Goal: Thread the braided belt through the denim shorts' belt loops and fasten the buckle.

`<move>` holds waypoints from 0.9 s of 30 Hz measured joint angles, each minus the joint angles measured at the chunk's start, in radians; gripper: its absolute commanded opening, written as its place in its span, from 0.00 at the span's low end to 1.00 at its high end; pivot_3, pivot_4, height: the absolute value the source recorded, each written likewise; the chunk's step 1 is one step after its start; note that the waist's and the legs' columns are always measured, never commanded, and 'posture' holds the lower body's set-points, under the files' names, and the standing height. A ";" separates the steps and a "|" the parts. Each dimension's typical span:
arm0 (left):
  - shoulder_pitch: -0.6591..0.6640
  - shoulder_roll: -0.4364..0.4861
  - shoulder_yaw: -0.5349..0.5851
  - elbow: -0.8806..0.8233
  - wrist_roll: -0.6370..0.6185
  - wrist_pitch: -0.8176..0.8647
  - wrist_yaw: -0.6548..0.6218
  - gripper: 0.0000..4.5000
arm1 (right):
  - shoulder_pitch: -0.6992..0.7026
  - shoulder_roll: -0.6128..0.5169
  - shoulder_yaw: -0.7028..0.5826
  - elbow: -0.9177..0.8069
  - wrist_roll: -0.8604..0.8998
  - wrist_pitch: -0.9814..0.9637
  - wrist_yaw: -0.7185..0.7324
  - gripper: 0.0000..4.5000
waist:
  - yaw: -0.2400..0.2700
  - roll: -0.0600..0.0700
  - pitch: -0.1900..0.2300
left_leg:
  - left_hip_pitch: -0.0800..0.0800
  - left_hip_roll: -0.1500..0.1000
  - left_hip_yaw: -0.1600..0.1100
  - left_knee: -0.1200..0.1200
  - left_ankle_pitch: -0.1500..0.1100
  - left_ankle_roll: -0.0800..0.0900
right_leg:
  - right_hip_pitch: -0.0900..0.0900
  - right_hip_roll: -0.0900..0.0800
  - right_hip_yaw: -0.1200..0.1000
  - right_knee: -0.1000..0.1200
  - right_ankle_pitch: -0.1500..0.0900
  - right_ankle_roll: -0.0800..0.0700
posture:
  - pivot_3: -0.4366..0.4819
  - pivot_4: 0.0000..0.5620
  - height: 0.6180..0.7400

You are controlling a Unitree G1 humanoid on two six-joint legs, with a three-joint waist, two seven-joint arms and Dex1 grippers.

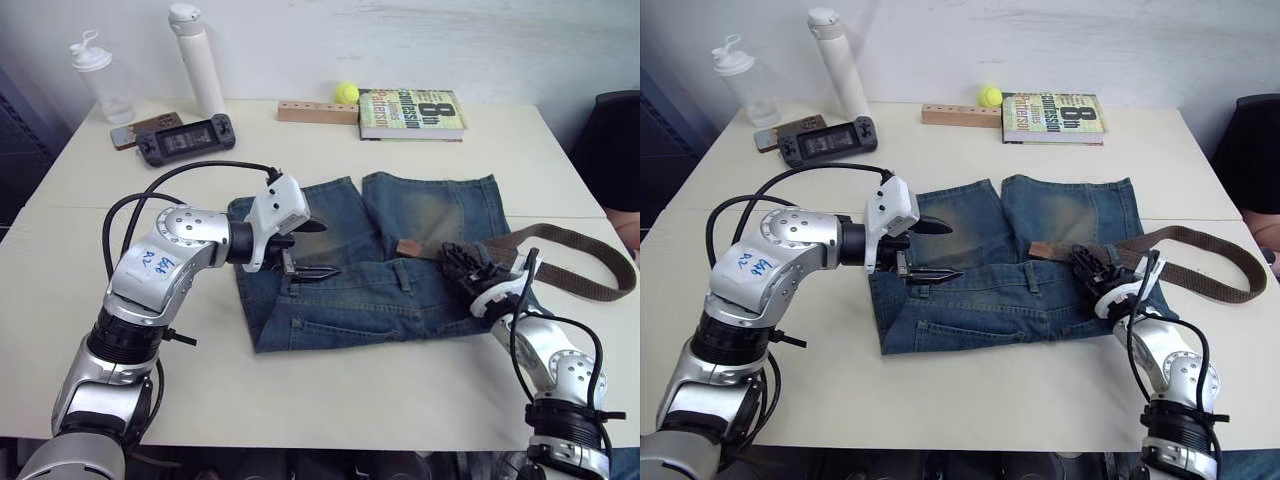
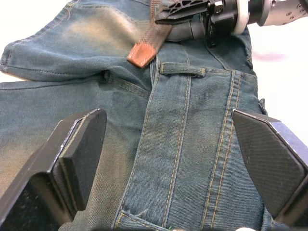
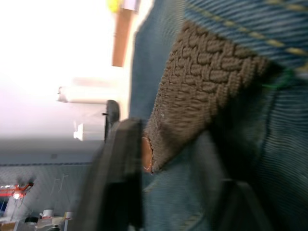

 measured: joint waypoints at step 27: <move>0.010 0.008 0.019 -0.037 -0.050 -0.026 -0.005 1.00 | 0.033 -0.234 0.002 0.047 -0.110 0.271 0.337 0.01 | -0.006 0.004 0.002 | -0.002 0.000 0.000 -0.002 0.000 0.000 | -0.001 0.000 0.000 -0.003 0.000 0.000 | 0.48 0.27 0.98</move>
